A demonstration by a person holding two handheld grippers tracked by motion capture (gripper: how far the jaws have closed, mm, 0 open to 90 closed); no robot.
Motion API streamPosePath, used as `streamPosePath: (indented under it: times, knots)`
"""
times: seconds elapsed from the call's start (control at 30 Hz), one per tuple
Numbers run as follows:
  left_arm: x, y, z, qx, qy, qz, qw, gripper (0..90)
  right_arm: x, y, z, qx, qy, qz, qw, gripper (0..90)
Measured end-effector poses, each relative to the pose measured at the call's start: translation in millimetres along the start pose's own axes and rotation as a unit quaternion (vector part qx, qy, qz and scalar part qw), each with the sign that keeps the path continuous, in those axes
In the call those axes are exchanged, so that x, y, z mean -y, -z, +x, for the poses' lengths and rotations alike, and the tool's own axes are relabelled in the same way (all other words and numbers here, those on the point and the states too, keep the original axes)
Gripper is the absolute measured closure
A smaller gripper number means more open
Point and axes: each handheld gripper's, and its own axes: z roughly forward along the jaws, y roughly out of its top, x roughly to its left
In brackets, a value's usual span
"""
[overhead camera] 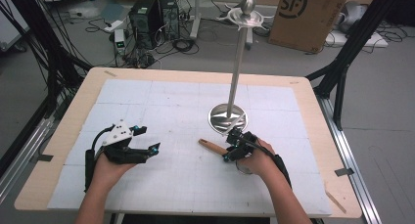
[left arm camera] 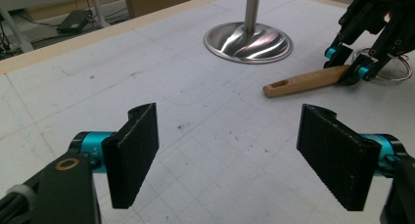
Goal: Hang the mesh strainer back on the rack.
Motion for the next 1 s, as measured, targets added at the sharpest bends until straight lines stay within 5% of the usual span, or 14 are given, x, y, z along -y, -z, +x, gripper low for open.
streamPosePath:
  times: [0.5, 0.73, 1.0]
  knots:
    - [0.0, 1.6, 0.5, -0.001, 0.002, -0.003, 1.0, 24.3, -0.4, 1.4, 4.6, 0.018, -0.005, 0.001, 0.9998, 68.2]
    - [0.5, 0.8, 1.2, 0.0, 0.003, -0.001, 1.0, 24.2, 2.6, 19.7, 7.4, 0.011, -0.019, -0.072, 0.9972, 68.2]
    - [0.3, 1.4, 1.2, 0.0, 0.003, -0.003, 1.0, 24.3, 11.2, 41.2, 5.3, 0.017, -0.028, -0.143, 0.9892, 68.2]
